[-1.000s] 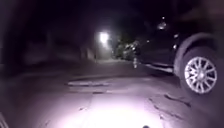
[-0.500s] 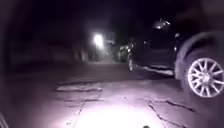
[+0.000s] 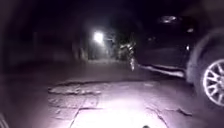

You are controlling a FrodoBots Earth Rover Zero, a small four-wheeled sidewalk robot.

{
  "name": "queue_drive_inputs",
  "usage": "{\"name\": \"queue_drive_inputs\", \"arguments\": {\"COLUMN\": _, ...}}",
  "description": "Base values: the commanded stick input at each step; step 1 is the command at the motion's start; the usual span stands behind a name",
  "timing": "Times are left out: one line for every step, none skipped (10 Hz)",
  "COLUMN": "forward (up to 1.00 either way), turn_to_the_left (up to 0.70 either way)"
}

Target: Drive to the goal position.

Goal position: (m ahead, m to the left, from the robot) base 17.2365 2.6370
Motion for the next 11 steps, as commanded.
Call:
{"name": "queue_drive_inputs", "arguments": {"forward": 0.7, "turn_to_the_left": 0.0}}
{"name": "queue_drive_inputs", "arguments": {"forward": 0.7, "turn_to_the_left": 0.0}}
{"name": "queue_drive_inputs", "arguments": {"forward": 0.7, "turn_to_the_left": 0.0}}
{"name": "queue_drive_inputs", "arguments": {"forward": 0.7, "turn_to_the_left": 0.0}}
{"name": "queue_drive_inputs", "arguments": {"forward": 0.7, "turn_to_the_left": 0.0}}
{"name": "queue_drive_inputs", "arguments": {"forward": 0.7, "turn_to_the_left": 0.0}}
{"name": "queue_drive_inputs", "arguments": {"forward": 0.7, "turn_to_the_left": 0.0}}
{"name": "queue_drive_inputs", "arguments": {"forward": 0.7, "turn_to_the_left": 0.0}}
{"name": "queue_drive_inputs", "arguments": {"forward": 0.7, "turn_to_the_left": 0.0}}
{"name": "queue_drive_inputs", "arguments": {"forward": 0.7, "turn_to_the_left": 0.0}}
{"name": "queue_drive_inputs", "arguments": {"forward": 0.7, "turn_to_the_left": 0.0}}
